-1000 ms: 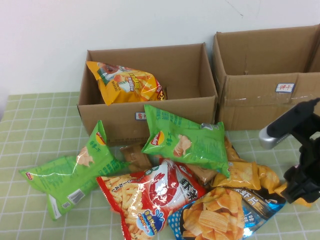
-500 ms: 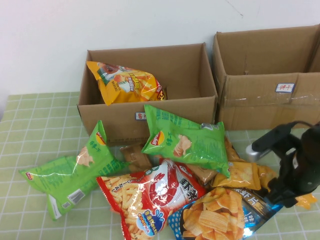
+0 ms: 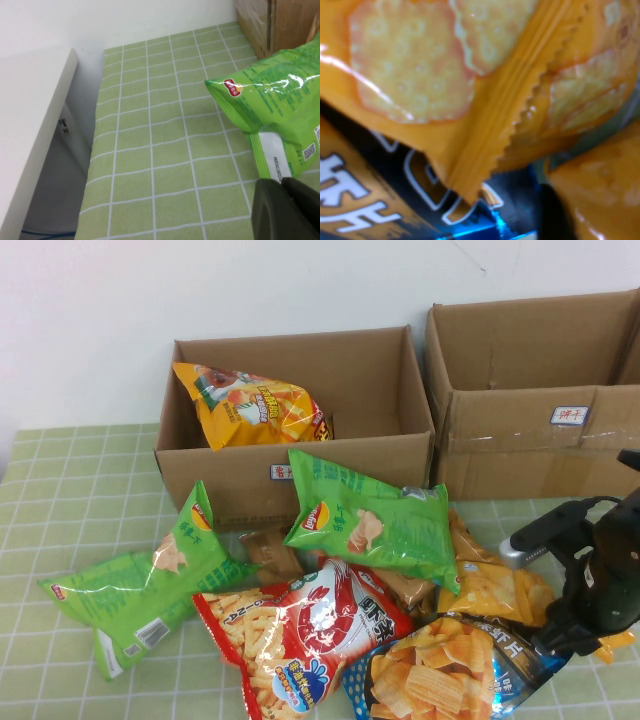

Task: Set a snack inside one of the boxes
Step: Pick up the biscuit, then place the biscuit in the biscuit box

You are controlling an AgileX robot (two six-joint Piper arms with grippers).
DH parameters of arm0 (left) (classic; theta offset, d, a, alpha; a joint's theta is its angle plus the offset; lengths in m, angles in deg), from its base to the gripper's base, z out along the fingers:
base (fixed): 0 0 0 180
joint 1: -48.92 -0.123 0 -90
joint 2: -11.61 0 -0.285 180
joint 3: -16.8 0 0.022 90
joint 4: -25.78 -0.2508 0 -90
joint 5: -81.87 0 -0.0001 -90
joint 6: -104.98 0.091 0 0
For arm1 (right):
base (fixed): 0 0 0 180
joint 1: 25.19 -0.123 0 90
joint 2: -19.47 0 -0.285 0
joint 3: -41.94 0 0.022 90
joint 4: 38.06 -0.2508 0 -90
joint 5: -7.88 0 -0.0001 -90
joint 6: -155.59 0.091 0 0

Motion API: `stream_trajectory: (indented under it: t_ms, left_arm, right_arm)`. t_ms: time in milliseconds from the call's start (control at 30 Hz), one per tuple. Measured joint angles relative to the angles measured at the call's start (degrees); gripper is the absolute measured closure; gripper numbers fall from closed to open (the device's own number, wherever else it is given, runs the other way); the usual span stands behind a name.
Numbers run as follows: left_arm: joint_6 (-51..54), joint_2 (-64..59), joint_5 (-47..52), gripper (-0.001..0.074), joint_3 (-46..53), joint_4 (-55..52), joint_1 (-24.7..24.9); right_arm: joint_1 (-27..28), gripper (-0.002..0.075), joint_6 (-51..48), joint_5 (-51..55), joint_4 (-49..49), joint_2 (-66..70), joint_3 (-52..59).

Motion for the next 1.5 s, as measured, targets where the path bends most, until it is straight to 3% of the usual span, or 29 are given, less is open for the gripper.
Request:
stream_trajectory:
  t_ms: [133, 167, 500, 767, 1000, 1267, 1333, 1500]
  left_arm:
    - [0.0, 0.0, 0.0, 0.0738, 0.0, 0.0, 0.0]
    - [0.0, 0.0, 0.0, 0.0738, 0.0, 0.0, 0.0]
    - [0.0, 0.0, 0.0, 0.0737, 0.0, 0.0, 0.0]
    - [-0.1, 0.0, 0.0, 0.0737, 0.0, 0.0, 0.0]
    - [-0.1, 0.0, 0.0, 0.0737, 0.0, 0.0, 0.0]
    - [-0.1, 0.0, 0.0, 0.0737, 0.0, 0.0, 0.0]
    - [-0.1, 0.0, 0.0, 0.0737, 0.0, 0.0, 0.0]
    - [-0.1, 0.0, 0.0, 0.0737, 0.0, 0.0, 0.0]
  right_arm:
    - [0.0, 0.0510, 1.4, 0.2, 0.9, -0.5, 0.0]
    - [0.0, 0.0522, 2.0, 0.6, 1.0, -1.0, 0.0]
    - [0.0, 0.0532, 5.6, 1.8, 0.8, -17.3, 0.1]
    - [0.0, 0.0533, 6.4, -11.7, 5.5, -28.4, -6.1]
    - [0.3, 0.0533, 6.4, -19.5, 8.6, -18.6, -21.7]
    - [4.3, 0.0533, 14.7, -15.4, 8.7, 1.1, -39.0]
    - [5.2, 0.0490, 17.1, -13.7, 8.4, 4.0, -41.3]
    - [6.1, 0.0232, 20.7, -7.1, 7.8, 6.5, -43.1]
